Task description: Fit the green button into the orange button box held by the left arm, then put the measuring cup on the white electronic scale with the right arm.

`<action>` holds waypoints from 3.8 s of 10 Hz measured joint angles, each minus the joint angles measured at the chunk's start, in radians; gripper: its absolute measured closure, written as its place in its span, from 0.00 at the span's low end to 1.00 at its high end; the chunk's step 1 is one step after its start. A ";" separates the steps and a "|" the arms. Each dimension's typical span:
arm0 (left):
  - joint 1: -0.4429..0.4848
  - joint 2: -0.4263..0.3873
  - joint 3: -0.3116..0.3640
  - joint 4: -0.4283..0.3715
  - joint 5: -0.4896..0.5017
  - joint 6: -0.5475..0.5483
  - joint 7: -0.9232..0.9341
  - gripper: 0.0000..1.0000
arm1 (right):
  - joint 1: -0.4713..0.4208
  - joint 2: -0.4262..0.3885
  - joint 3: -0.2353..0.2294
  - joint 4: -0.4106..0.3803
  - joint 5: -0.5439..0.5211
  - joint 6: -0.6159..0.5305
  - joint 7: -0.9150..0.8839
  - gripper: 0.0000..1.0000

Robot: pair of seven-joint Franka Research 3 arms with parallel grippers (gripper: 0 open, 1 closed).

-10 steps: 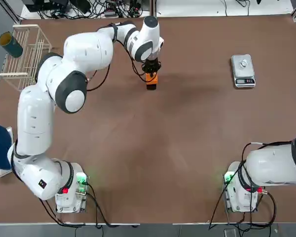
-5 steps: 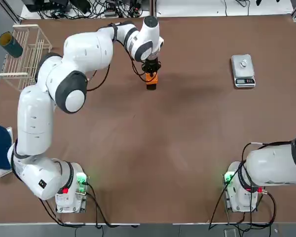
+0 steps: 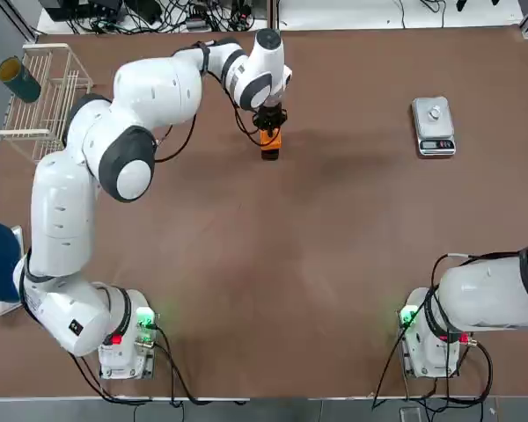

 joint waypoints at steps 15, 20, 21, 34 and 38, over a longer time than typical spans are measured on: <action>0.000 0.007 0.001 0.000 0.021 0.025 -0.004 0.99 | -0.043 0.000 -0.004 0.001 -0.004 0.040 0.006 0.00; 0.005 0.007 0.001 0.003 0.022 0.026 -0.004 0.99 | -0.043 0.000 0.000 0.004 -0.003 0.020 0.007 0.00; 0.006 0.007 0.001 0.004 0.022 0.026 -0.004 0.99 | -0.043 0.001 0.000 0.004 0.000 0.022 0.008 0.00; 0.005 0.007 -0.003 0.007 0.022 0.026 -0.007 0.99 | -0.084 0.006 0.003 -0.030 0.088 0.034 0.034 0.00; 0.008 0.006 -0.002 0.011 0.022 0.025 -0.007 0.99 | -0.084 0.006 0.003 -0.030 0.088 0.049 0.035 0.00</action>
